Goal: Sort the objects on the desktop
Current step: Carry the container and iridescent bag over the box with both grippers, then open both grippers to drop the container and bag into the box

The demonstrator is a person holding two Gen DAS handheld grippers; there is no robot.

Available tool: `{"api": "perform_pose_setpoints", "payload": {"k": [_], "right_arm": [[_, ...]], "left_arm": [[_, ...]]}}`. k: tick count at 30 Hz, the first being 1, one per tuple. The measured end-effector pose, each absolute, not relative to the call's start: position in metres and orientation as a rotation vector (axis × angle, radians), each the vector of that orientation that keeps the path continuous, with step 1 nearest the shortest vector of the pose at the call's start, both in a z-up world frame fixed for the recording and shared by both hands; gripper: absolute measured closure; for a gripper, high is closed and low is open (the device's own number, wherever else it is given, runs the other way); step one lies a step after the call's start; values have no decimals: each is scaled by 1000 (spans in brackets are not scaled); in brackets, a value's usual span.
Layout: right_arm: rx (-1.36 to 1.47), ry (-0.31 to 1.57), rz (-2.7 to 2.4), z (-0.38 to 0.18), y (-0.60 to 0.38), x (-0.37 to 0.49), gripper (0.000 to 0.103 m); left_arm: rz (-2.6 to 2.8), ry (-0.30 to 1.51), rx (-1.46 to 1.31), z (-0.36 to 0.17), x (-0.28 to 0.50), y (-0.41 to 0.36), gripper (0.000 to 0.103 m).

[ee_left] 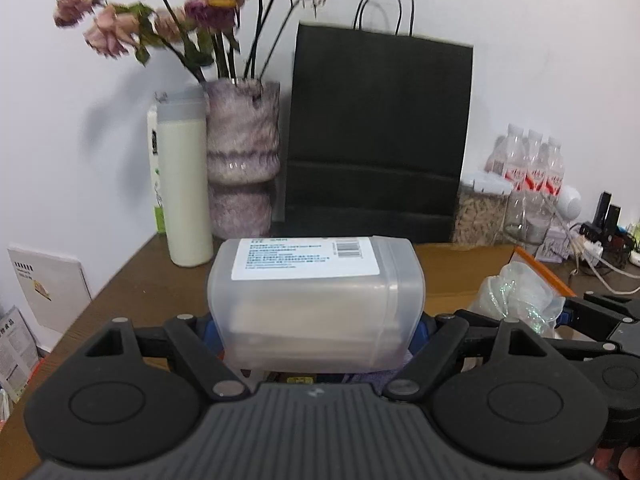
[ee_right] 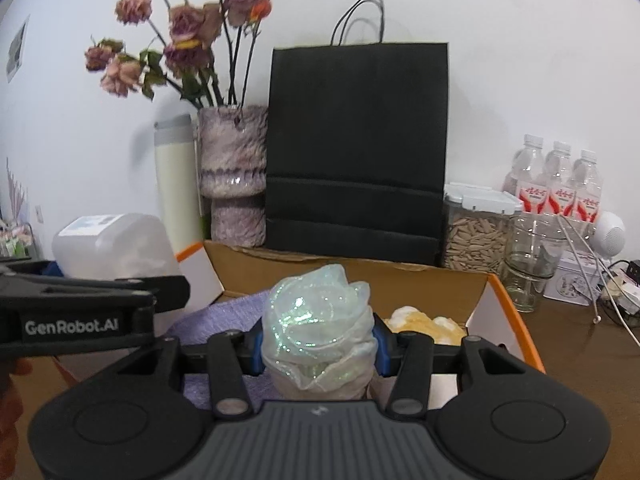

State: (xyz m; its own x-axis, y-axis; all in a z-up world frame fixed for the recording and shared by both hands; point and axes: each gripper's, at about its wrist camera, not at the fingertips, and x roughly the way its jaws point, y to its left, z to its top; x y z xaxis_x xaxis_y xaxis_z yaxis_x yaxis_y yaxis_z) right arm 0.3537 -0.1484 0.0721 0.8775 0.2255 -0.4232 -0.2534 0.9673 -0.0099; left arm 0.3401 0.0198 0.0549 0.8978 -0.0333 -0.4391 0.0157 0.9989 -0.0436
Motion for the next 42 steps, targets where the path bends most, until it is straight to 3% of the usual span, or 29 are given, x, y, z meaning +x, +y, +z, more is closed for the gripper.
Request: {"api": "perform_pose_setpoints", "payload": {"k": [8, 12, 15, 18, 21, 42], "right_arm": [[-111, 485, 255, 58, -148, 372, 56], [-117, 490, 259, 59, -149, 373, 49], [-119, 490, 275, 62, -150, 372, 34], [-124, 480, 284, 65, -149, 369, 12], [-134, 479, 284, 68, -147, 367, 0], [-112, 437, 238, 87, -169, 326, 0]], "left_arm": [[-45, 509, -30, 43, 362, 23, 20], [-48, 523, -5, 37, 366, 19, 18], [-37, 512, 2, 38, 366, 19, 3], [-58, 498, -27, 41, 365, 22, 0], [-55, 484, -20, 43, 365, 21, 0], [-63, 411, -8, 62, 322, 11, 0]]}}
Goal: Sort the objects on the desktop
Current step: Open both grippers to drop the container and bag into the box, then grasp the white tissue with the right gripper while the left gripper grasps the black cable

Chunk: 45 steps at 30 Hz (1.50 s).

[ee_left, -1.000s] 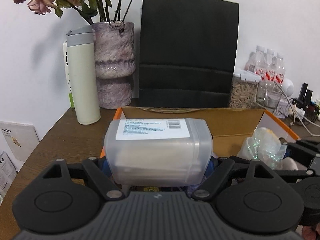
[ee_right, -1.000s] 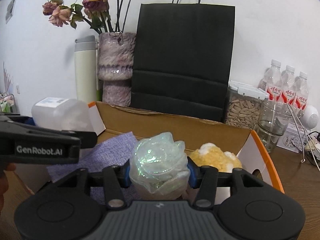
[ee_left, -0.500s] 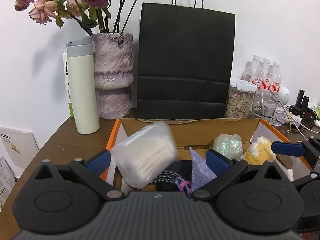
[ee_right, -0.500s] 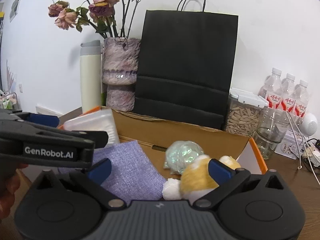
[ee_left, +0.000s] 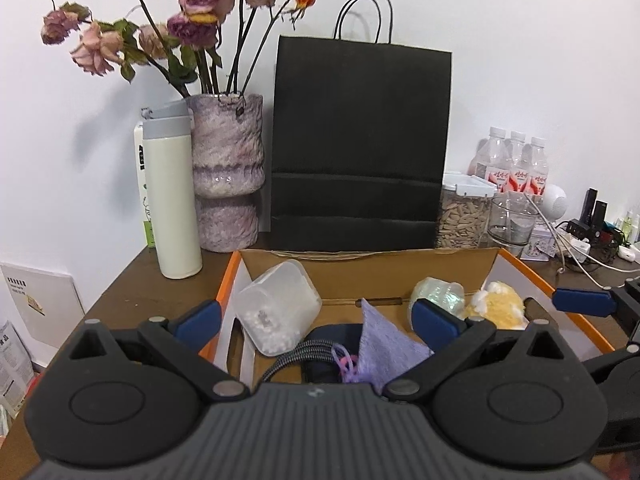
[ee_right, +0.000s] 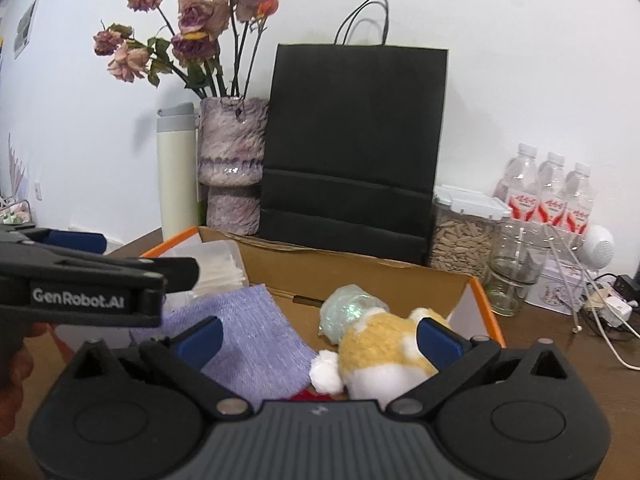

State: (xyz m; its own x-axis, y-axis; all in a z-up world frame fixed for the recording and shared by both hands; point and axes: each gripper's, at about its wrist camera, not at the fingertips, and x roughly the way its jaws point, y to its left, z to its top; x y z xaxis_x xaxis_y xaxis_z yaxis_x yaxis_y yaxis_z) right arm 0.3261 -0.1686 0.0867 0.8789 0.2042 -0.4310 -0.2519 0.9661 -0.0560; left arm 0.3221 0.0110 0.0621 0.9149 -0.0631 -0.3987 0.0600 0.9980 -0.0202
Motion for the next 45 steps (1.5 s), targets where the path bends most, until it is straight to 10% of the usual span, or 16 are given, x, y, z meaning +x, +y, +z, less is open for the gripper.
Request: {"api": "perform_pose_setpoints", "payload": {"k": [31, 45], "right_arm": [[-102, 643, 178, 33, -234, 176, 0], [-94, 664, 187, 27, -231, 178, 0]], "left_arm": [[-114, 707, 100, -4, 197, -22, 0], [-176, 699, 76, -9, 204, -36, 49]]}}
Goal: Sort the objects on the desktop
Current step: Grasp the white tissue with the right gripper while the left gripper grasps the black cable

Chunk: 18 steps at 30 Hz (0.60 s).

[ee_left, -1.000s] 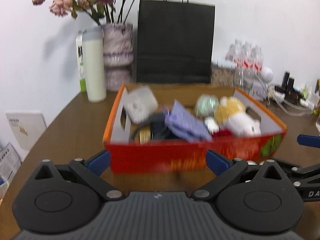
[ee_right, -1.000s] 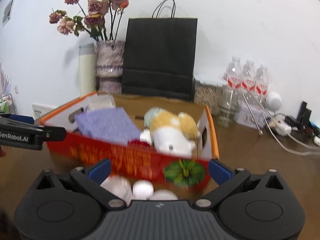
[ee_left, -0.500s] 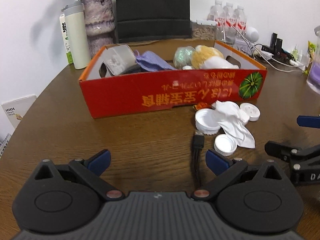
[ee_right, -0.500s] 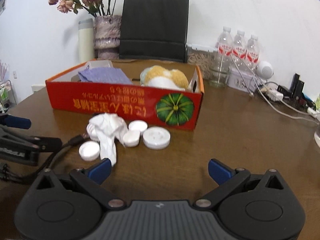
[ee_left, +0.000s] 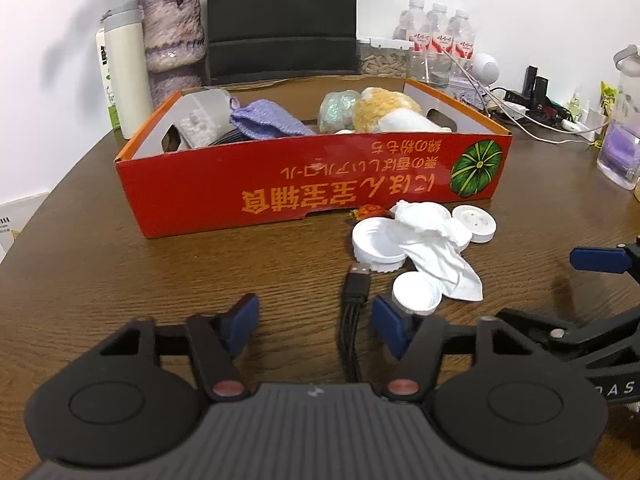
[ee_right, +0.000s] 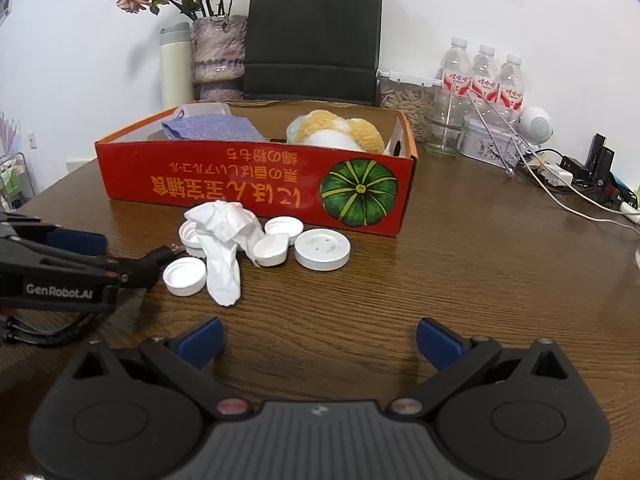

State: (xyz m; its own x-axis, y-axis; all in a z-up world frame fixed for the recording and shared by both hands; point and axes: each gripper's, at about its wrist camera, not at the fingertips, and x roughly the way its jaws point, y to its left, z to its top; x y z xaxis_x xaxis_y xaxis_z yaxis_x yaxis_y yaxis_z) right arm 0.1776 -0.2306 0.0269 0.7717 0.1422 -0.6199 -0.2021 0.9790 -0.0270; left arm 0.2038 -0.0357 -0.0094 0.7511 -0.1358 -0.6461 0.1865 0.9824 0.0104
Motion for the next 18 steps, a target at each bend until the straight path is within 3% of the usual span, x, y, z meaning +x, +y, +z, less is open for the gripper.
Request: {"api": "perform_pose_setpoints", "payload": {"k": [1, 3, 5, 14, 18], "right_arm": [[-95, 663, 188, 27, -229, 178, 0], [-96, 662, 192, 27, -227, 179, 0], [-95, 658, 199, 28, -225, 180, 0], [-114, 598, 232, 42, -206, 194, 0], [-131, 569, 262, 48, -195, 206, 9]], "left_arm": [[-183, 695, 74, -9, 203, -36, 54], [-193, 688, 72, -8, 203, -35, 80], [-206, 690, 55, -8, 203, -32, 91], [-166, 679, 7, -5, 204, -13, 91], [-158, 664, 6, -2, 205, -9, 91]]}}
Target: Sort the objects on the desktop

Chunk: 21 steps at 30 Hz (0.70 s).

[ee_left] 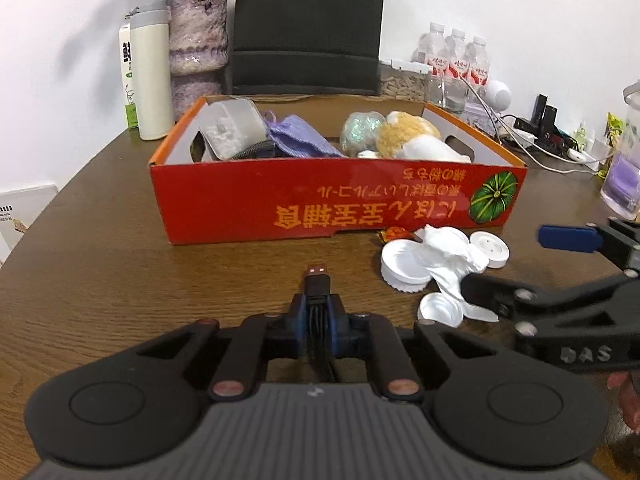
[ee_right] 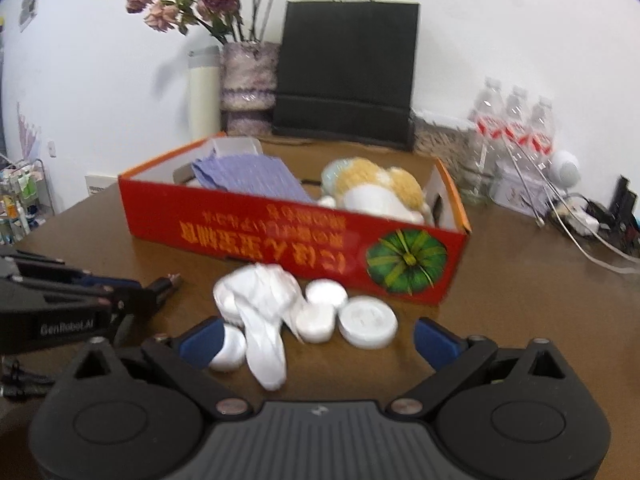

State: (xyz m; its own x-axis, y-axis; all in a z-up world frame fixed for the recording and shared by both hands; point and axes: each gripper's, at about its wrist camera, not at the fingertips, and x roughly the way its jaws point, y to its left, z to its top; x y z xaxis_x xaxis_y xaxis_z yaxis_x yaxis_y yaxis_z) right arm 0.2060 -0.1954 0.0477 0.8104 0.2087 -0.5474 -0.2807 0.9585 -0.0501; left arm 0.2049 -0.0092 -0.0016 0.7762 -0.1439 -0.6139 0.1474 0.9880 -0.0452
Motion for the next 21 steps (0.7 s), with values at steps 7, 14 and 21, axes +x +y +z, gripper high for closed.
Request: {"api": "perform_pose_setpoints", "payload": {"k": [7, 14, 21], "right_arm": [[-136, 596, 276, 44, -178, 229, 43], [-112, 599, 321, 44, -177, 230, 78], [-103, 557, 339, 50, -179, 220, 92]], "left_arm": [[-153, 652, 3, 1, 207, -5, 91], [-150, 644, -5, 2, 207, -3, 91], [-149, 619, -10, 7, 205, -2, 91]]}}
